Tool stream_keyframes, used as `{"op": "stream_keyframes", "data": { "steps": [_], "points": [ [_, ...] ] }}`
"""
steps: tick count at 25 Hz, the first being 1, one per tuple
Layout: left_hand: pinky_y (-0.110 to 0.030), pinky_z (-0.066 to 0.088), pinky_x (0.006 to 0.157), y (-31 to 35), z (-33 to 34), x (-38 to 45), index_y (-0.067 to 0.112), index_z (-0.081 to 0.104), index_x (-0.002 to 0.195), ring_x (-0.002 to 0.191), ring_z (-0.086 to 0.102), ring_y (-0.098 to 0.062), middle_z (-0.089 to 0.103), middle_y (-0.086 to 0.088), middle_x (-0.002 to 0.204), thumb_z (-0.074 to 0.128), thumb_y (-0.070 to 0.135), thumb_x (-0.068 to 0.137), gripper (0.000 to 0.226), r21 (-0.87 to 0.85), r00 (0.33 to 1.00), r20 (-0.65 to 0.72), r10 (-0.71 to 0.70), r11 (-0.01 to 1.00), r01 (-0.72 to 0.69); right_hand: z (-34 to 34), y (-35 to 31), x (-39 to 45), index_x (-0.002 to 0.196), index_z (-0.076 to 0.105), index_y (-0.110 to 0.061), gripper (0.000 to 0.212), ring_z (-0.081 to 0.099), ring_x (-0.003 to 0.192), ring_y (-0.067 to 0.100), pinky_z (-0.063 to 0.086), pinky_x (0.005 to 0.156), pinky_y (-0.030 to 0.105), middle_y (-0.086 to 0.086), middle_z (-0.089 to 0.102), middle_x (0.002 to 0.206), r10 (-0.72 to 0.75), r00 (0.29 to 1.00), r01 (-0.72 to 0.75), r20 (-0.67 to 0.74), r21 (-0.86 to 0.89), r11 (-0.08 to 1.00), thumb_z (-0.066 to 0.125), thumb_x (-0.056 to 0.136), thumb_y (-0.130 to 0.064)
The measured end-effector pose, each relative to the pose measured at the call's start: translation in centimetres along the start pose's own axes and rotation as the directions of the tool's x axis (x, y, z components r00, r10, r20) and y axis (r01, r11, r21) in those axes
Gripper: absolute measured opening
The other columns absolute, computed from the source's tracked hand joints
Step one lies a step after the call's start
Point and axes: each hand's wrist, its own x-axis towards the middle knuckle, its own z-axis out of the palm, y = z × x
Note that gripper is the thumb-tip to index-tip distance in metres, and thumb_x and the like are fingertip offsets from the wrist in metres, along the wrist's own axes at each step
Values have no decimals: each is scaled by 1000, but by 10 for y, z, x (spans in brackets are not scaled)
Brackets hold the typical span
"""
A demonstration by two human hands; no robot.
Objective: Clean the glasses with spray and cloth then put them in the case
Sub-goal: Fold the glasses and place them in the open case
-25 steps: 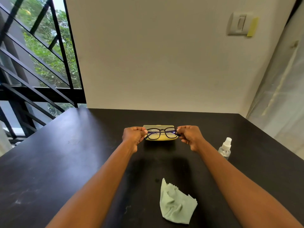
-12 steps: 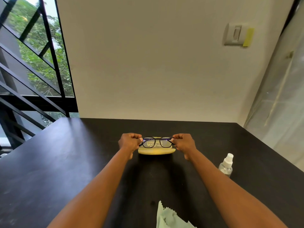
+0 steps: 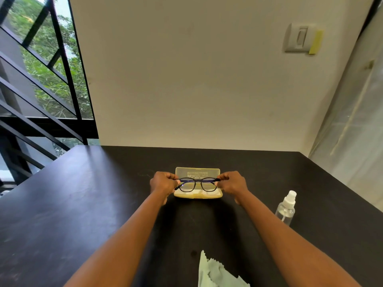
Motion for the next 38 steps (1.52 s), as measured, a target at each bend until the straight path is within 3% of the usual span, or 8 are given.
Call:
{"op": "stream_keyframes", "data": {
  "steps": [4, 7, 18, 23, 27, 38],
  "points": [
    [-33, 55, 81, -8, 2, 0, 11, 67, 92, 92, 62, -17, 66, -8, 99, 67, 7, 81, 12, -7, 999, -24, -22, 1000, 22, 0, -2, -6, 101, 68, -6, 18, 55, 85, 13, 43, 67, 22, 10, 67, 101, -21, 1000, 22, 22, -61, 998, 65, 84, -9],
    [-37, 54, 86, -12, 2, 0, 11, 67, 91, 94, 62, -17, 67, -8, 100, 68, 8, 80, 12, -9, 999, -17, -33, 999, 33, 0, -1, -7, 105, 67, -6, 21, 55, 88, 13, 43, 72, 24, 10, 66, 105, -6, 1000, 8, 20, -70, 998, 65, 84, -8],
    [-36, 55, 85, -12, 3, 3, 7, 69, 98, 93, 62, -17, 67, -9, 101, 69, 9, 79, 18, 42, 999, 5, -35, 999, 35, 1, -2, -6, 111, 65, -5, 27, 55, 91, 14, 44, 76, 23, 11, 65, 111, -27, 999, 33, 34, -180, 983, 65, 84, -9],
    [-28, 56, 73, -10, 1, 1, 6, 69, 99, 91, 62, -17, 67, -9, 100, 68, 10, 80, 19, 62, 1000, 14, -23, 998, 22, 2, -2, -8, 111, 66, -5, 26, 58, 91, 15, 44, 74, 22, 11, 67, 109, -58, 998, 59, 11, -233, 971, 65, 85, -10],
    [-33, 55, 82, -11, 1, 0, 5, 69, 100, 95, 62, -19, 67, -10, 103, 65, 3, 82, 19, 107, 1000, 27, -3, 994, 0, 2, -3, -9, 112, 65, -5, 28, 60, 97, 19, 47, 78, 24, 11, 66, 111, -63, 998, 62, 6, -260, 964, 64, 85, -9],
    [-29, 56, 77, -13, 0, -2, 6, 68, 102, 90, 63, -17, 66, -9, 102, 68, -3, 77, 26, 147, 996, 62, 70, 986, -79, 7, 1, -14, 118, 62, -7, 31, 61, 101, 20, 46, 83, 24, 10, 65, 117, -125, 992, 114, -18, -308, 945, 62, 87, -10]
  ]
}}
